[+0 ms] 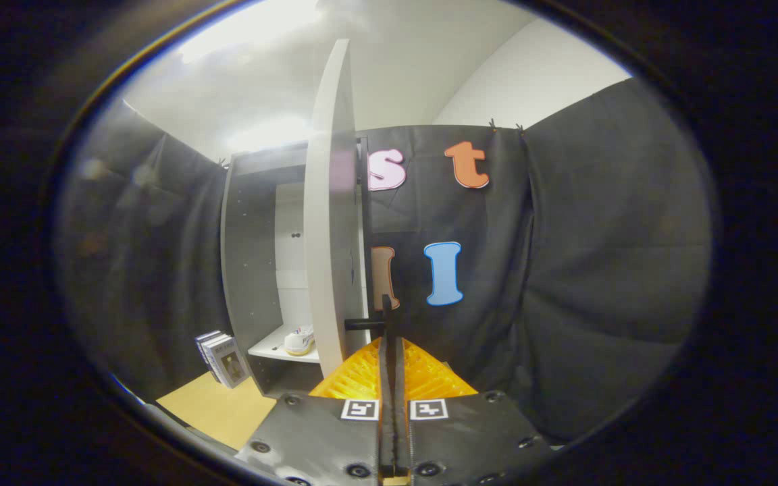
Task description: Open the shoe cabinet door, grab the shoes and put them into the shoe cabinet, then close the shoe cabinet door.
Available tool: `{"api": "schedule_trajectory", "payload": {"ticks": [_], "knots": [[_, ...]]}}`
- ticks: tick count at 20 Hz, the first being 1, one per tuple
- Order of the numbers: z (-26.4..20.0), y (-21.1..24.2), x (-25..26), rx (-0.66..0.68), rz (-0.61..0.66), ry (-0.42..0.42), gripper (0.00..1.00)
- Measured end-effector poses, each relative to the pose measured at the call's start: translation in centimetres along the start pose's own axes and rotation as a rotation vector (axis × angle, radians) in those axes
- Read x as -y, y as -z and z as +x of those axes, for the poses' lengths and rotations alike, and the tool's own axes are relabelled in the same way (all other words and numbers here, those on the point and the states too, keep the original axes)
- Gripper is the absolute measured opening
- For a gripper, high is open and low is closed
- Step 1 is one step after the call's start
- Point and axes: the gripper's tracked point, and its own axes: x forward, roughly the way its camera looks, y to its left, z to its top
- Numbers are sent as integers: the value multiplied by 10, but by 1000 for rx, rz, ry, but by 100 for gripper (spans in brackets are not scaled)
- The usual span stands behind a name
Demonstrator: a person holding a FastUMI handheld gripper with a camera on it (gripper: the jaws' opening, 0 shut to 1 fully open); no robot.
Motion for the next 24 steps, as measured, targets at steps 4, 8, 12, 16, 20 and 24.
{"api": "schedule_trajectory", "payload": {"ticks": [4, 8, 12, 16, 20, 24], "knots": [[-23, -15, -15, 27, 21, -15, 3], [-41, -11, -51, 46, -38, -44, 3], [-35, 19, -118, 44, -76, -149, 2], [-15, 78, -174, -15, -57, -207, 7], [0, 170, -203, -180, 26, -196, 8], [9, 260, -213, -290, 63, -166, 8]]}}
